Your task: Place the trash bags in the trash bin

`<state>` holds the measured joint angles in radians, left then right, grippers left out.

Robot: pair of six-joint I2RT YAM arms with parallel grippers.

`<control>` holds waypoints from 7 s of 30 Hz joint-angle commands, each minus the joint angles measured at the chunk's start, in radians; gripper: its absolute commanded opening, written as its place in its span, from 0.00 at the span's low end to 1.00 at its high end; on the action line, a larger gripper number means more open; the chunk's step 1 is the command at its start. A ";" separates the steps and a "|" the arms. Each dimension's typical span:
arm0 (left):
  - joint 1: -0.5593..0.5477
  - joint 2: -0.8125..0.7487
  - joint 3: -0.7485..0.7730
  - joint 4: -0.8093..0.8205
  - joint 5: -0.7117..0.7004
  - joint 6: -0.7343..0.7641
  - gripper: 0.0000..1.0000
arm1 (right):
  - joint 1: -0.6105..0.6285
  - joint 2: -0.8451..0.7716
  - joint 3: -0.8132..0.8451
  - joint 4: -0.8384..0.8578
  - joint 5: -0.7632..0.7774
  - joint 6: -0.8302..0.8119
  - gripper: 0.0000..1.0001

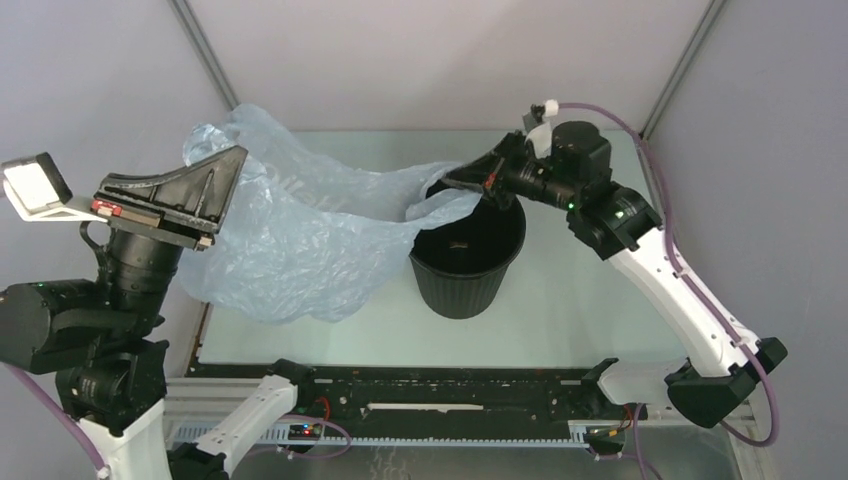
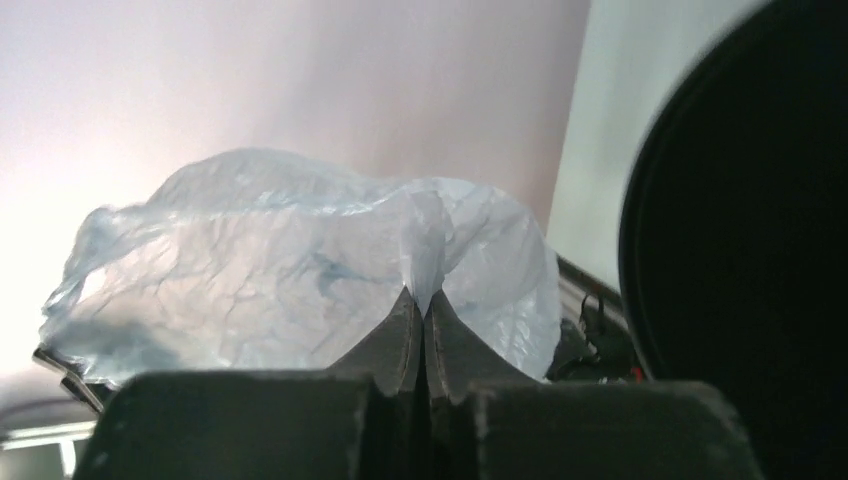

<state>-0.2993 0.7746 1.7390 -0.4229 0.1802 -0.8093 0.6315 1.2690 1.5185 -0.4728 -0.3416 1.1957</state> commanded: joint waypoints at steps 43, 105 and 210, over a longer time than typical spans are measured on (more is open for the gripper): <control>-0.402 0.318 -0.112 0.287 -0.027 -0.360 0.00 | -0.619 -0.220 0.464 -0.653 -0.152 -0.632 0.00; -0.387 0.206 -0.349 0.240 -0.110 -0.375 0.00 | 0.166 0.240 -0.090 -0.102 0.581 -0.712 0.56; -0.136 0.144 -0.624 0.243 0.135 -0.196 0.00 | 0.129 0.061 0.120 -0.231 0.222 -0.614 0.78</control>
<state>-0.4374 0.9298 1.1397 -0.2111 0.2958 -0.9874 0.7486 1.4242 1.6203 -0.8318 -0.0650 0.4915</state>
